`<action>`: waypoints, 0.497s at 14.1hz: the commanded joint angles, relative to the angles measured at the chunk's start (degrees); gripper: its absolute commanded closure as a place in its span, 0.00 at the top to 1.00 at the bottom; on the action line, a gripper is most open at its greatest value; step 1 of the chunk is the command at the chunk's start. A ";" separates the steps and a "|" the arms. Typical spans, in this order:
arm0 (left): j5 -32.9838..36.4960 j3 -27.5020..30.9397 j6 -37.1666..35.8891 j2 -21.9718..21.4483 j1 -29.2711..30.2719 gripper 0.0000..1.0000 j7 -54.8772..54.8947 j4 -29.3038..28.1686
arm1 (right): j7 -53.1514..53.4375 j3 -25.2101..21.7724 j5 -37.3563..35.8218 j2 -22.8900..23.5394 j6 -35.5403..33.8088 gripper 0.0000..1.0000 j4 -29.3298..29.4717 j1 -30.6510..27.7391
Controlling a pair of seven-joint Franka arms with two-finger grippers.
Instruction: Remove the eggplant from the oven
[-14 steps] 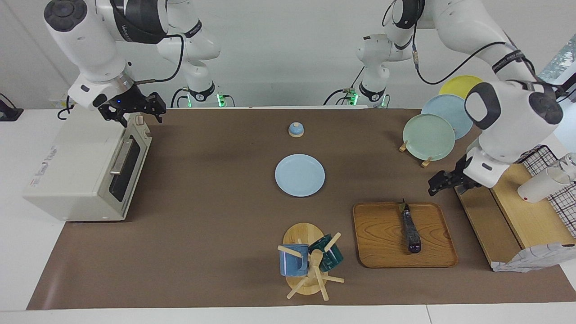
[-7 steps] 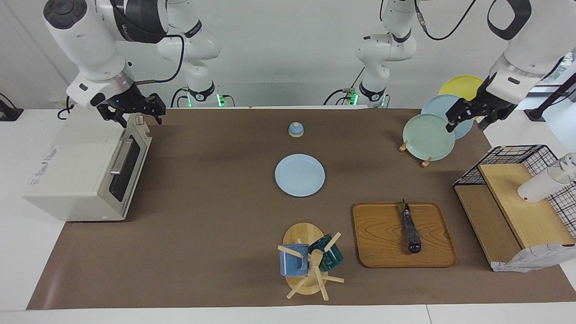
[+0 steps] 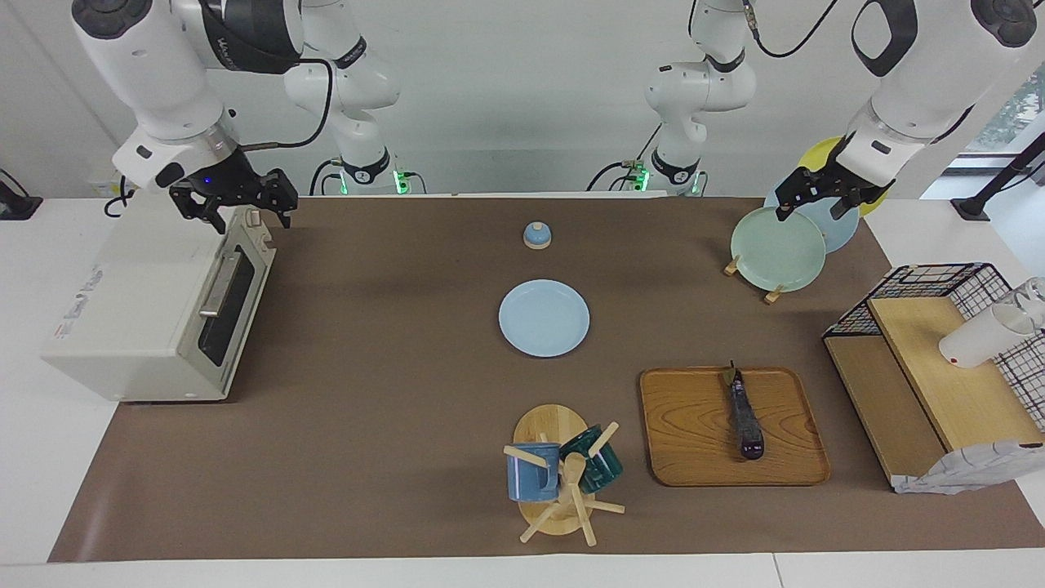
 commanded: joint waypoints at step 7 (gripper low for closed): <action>1.18 0.07 0.16 -0.36 -0.38 1.00 0.73 2.32 | 3.62 0.21 3.05 0.52 0.45 1.00 2.54 -0.38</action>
